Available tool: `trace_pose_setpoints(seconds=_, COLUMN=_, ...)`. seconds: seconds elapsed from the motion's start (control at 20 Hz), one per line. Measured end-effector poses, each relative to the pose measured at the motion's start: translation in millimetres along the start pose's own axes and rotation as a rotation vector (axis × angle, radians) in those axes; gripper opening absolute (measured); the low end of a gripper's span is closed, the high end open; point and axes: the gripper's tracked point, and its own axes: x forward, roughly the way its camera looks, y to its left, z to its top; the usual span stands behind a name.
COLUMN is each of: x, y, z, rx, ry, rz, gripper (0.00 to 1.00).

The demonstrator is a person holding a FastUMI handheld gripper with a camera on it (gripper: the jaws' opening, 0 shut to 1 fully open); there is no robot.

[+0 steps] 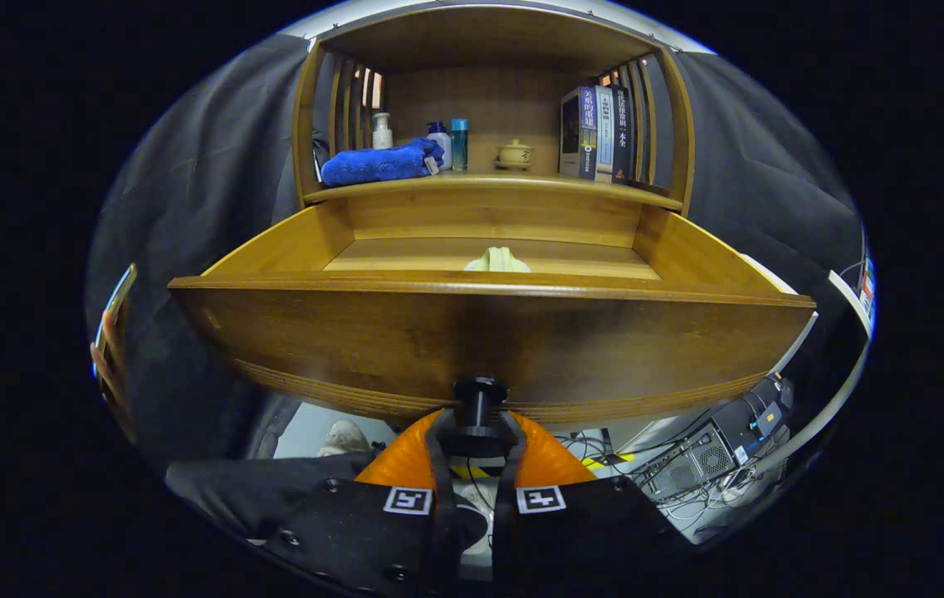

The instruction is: Pull open the drawer, take out the items inside it, and place them on the countertop above the cabinet.

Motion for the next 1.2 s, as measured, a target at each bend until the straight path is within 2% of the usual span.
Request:
trace_pose_setpoints(seconds=0.4, x=3, y=-5, z=5, rx=-0.016, ry=-0.016, rz=0.010, gripper=0.24)
trace_pose_setpoints(seconds=0.55, x=9, y=-9, z=15, rx=0.056, ry=-0.034, rz=0.026, gripper=0.24)
trace_pose_setpoints(seconds=0.9, x=17, y=-11, z=19, rx=0.039, ry=-0.046, rz=0.015, gripper=0.24)
trace_pose_setpoints(seconds=1.05, x=17, y=-12, z=20, rx=0.051, ry=-0.056, rz=0.020, gripper=0.42)
trace_pose_setpoints(seconds=1.2, x=6, y=-22, z=28, rx=0.083, ry=-0.097, rz=0.015, gripper=0.86)
